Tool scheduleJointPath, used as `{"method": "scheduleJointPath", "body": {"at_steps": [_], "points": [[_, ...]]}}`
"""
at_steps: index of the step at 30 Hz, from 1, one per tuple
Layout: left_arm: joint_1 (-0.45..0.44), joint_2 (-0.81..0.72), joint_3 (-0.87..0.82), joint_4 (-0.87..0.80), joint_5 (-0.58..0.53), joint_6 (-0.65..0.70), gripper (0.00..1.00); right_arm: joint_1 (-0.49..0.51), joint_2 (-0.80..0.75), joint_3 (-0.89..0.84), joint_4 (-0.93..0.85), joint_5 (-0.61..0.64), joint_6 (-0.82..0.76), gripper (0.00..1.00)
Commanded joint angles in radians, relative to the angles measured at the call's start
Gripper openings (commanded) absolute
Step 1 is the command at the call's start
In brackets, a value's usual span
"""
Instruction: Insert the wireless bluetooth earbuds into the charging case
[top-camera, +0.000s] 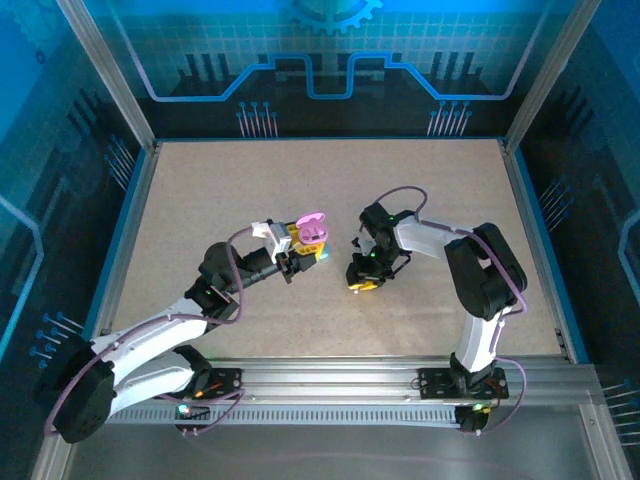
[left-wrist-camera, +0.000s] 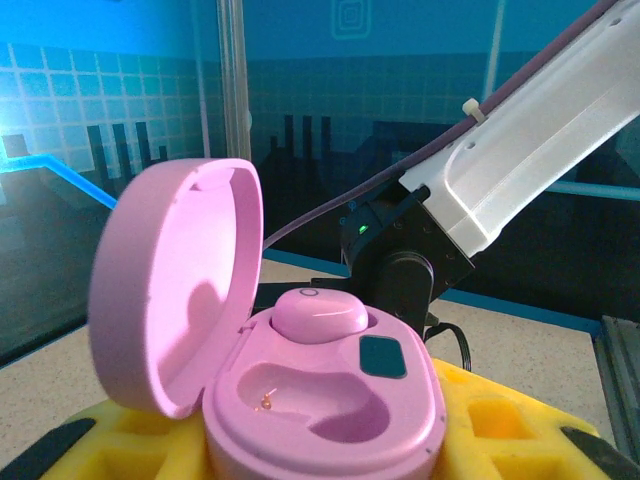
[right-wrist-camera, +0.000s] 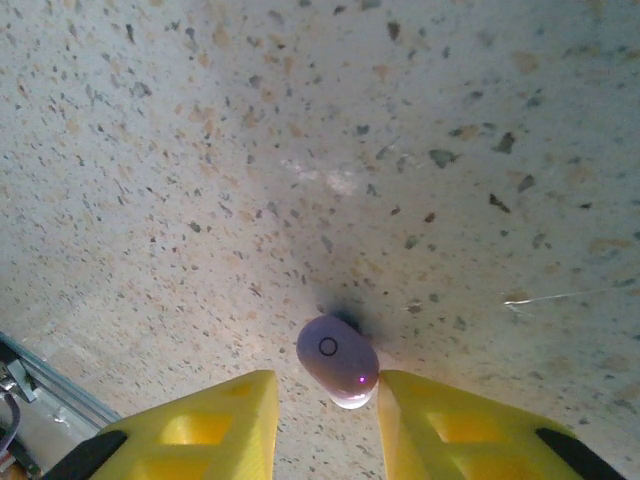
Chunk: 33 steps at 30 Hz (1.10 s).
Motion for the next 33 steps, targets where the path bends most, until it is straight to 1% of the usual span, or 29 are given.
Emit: {"method": "scheduleJointPath", "body": {"at_steps": [1, 3, 6, 13, 17, 20, 26, 33], "points": [[-0.007, -0.003, -0.006, 0.024, -0.005, 0.016, 0.37, 0.014, -0.047, 0.018, -0.027, 0.047, -0.003, 0.35], [-0.007, -0.004, -0.006, 0.023, -0.005, 0.017, 0.37, 0.012, -0.049, 0.031, -0.026, 0.085, -0.009, 0.36], [-0.008, -0.004, -0.006, 0.022, -0.004, 0.018, 0.37, 0.008, -0.028, 0.051, -0.024, 0.109, -0.015, 0.38], [-0.008, -0.007, -0.007, 0.02, -0.007, 0.019, 0.37, 0.018, 0.028, 0.043, 0.007, 0.035, -0.02, 0.4], [-0.007, -0.004, -0.005, 0.019, -0.008, 0.019, 0.37, 0.027, 0.044, 0.027, 0.008, 0.023, -0.019, 0.39], [-0.007, 0.001, -0.004, 0.024, -0.004, 0.019, 0.37, 0.031, 0.045, 0.017, 0.02, -0.004, -0.02, 0.37], [-0.008, 0.003, -0.002, 0.026, 0.0, 0.014, 0.37, 0.038, 0.048, 0.014, 0.021, -0.033, -0.022, 0.35], [-0.008, -0.001, -0.005, 0.025, -0.002, 0.012, 0.37, 0.058, 0.036, 0.017, 0.049, -0.072, -0.008, 0.35]]}}
